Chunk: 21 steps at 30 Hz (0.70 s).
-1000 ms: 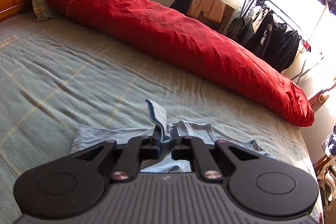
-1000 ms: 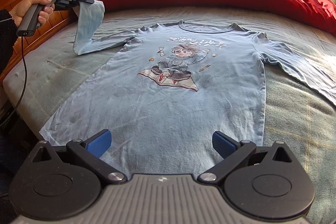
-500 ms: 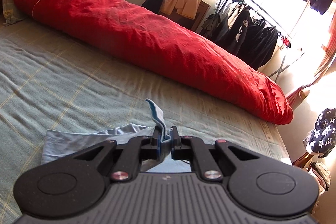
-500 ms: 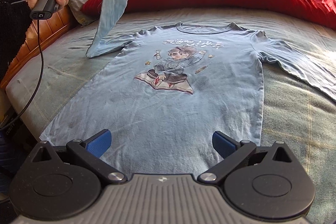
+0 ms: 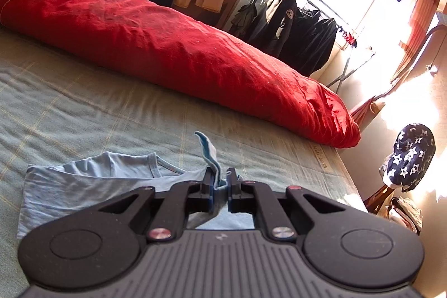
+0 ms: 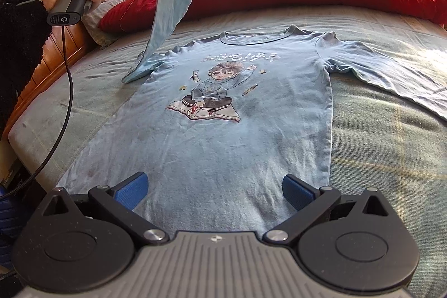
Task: Fold clothes
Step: 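Lift the held sleeve and carry it across the shirt body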
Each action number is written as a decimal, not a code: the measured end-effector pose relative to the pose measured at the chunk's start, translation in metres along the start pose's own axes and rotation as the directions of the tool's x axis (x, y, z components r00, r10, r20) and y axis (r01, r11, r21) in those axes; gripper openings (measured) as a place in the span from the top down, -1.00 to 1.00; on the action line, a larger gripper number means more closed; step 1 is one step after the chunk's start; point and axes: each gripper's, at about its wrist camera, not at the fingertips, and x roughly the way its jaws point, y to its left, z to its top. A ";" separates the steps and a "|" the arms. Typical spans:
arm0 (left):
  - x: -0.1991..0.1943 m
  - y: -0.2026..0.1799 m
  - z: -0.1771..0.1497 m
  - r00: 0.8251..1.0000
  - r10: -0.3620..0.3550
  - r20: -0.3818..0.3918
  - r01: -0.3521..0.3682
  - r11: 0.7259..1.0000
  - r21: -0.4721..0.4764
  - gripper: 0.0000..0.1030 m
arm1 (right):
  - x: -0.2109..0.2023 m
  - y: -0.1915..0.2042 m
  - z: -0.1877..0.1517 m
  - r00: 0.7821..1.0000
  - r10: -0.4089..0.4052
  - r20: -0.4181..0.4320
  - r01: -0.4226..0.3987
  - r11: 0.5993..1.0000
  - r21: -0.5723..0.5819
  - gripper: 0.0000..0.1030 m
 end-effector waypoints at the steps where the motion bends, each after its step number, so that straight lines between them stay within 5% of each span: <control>1: 0.000 -0.005 -0.001 1.000 -0.011 -0.001 0.011 1.000 0.008 0.87 | -0.001 -0.001 -0.001 1.000 0.000 0.001 0.000 1.000 0.005 -1.00; 21: -0.001 -0.094 -0.076 0.981 -0.139 -0.136 0.168 0.959 0.229 0.87 | -0.014 -0.008 -0.009 1.000 -0.021 0.005 0.021 0.999 0.040 -1.00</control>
